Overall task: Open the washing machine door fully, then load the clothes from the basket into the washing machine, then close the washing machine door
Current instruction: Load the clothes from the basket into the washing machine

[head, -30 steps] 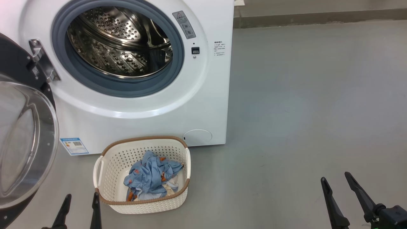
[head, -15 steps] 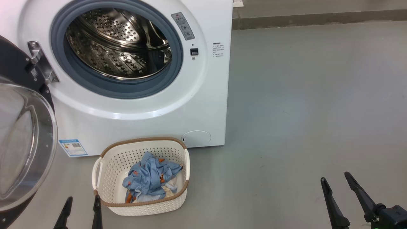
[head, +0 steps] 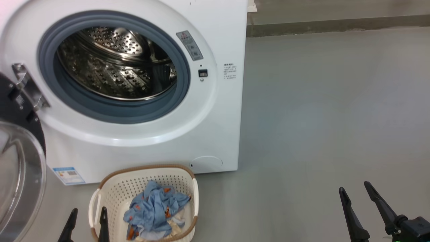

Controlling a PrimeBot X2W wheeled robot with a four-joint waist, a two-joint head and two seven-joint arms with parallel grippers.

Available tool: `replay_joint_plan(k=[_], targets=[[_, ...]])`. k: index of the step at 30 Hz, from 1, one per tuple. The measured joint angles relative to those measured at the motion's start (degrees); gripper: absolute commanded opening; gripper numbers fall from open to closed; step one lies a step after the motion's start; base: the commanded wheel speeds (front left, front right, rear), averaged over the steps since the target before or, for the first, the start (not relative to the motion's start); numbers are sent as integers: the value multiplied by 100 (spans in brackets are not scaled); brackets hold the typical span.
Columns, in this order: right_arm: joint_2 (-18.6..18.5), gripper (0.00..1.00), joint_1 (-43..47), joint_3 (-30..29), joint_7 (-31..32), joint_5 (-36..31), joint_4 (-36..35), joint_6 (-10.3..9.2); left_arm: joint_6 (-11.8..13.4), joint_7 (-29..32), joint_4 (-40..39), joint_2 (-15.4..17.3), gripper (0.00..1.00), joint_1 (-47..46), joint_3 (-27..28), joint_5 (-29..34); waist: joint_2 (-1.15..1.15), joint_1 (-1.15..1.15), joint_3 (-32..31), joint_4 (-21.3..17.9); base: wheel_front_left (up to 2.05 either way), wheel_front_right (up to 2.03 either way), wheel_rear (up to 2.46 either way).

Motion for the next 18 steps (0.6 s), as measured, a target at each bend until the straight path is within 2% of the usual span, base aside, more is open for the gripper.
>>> replay_joint_plan(k=[8, 18], targets=[[-1, 100, -7, 26, 0, 1, 3, 0, 0, -32, 5, 24, 100, -7, -33, 0, 0, 0, 16, 1, 121, -121, 0], [8, 100, -13, 19, 0, 1, 8, 0, 0, -41, 3, 40, 100, -18, -65, -11, 0, 0, 19, -11, 16, -16, 0]])
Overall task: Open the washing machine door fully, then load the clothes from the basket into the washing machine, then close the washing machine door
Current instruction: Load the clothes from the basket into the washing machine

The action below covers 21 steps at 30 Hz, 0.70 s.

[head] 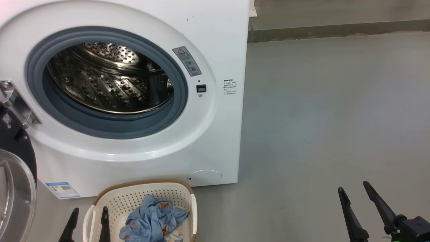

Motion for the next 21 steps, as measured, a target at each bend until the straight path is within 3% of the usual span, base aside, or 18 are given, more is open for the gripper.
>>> replay_joint_plan(k=[17, 21], targets=[[12, 100, 0, 20, 0, 26, 15, 0, -3, 103, 3, 44, 100, -40, -111, -9, 0, 0, 65, -1, 0, 0, 0], [11, 100, -2, 31, 0, 46, 14, 0, -152, 324, 149, 40, 100, -236, -212, -126, 0, 0, 121, 2, 0, 0, 0]])
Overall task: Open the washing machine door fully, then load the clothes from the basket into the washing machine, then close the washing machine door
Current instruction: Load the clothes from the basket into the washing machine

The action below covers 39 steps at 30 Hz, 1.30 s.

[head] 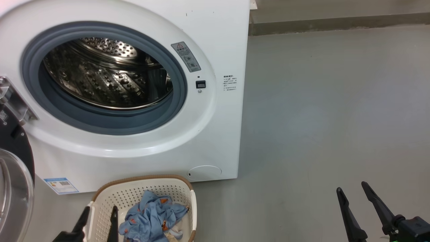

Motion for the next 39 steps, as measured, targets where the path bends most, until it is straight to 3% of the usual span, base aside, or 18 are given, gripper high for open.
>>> replay_joint_plan(k=[6, 15, 26, 39], targets=[[-7, 100, -79, 47, 0, 2, -25, 0, -342, 352, 732, -146, 100, -456, -247, -259, 0, 0, 152, -16, 0, 0, 0], [-165, 100, -365, 165, 0, 15, -167, 0, -906, 733, 2647, -579, 100, -1731, -560, -492, 0, 0, 646, -86, 0, 0, 0], [-361, 100, -926, 316, 0, 105, -361, 0, -1118, 514, 5072, -1126, 100, -3287, -549, -588, 0, 1, 1489, -289, 0, 0, 0], [-392, 100, -1663, 323, 0, 258, -615, 0, -1360, 509, 6645, -960, 100, -4981, -495, -595, 0, 1, 2800, -662, 0, 0, 0]])
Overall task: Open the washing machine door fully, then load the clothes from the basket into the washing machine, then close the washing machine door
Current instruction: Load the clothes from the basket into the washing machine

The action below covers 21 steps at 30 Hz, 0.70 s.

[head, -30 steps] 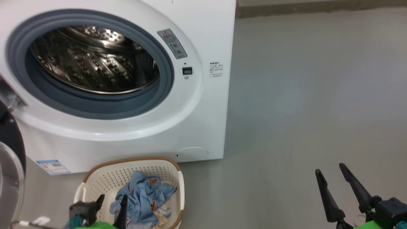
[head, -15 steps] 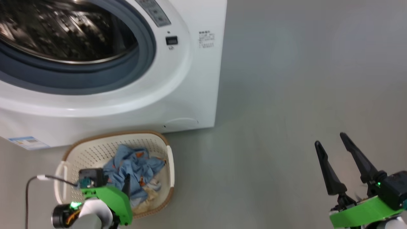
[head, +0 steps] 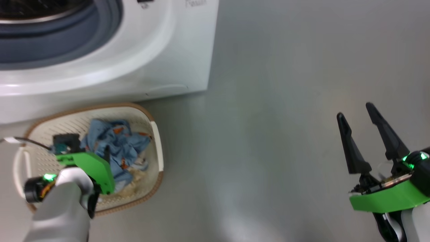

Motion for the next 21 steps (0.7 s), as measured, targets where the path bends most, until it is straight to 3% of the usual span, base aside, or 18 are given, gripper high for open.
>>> replay_joint_plan(k=[13, 21], targets=[[86, 100, -684, 43, -15, 11, -193, 0, 9, 581, 394, 294, 100, -1047, 198, -252, 0, 0, 1286, -380, 0, 0, 0], [176, 100, -917, 158, -16, 13, -282, 0, 158, 1106, 471, 458, 100, -1399, 143, -245, 0, 0, 1918, -581, 0, 0, 0]])
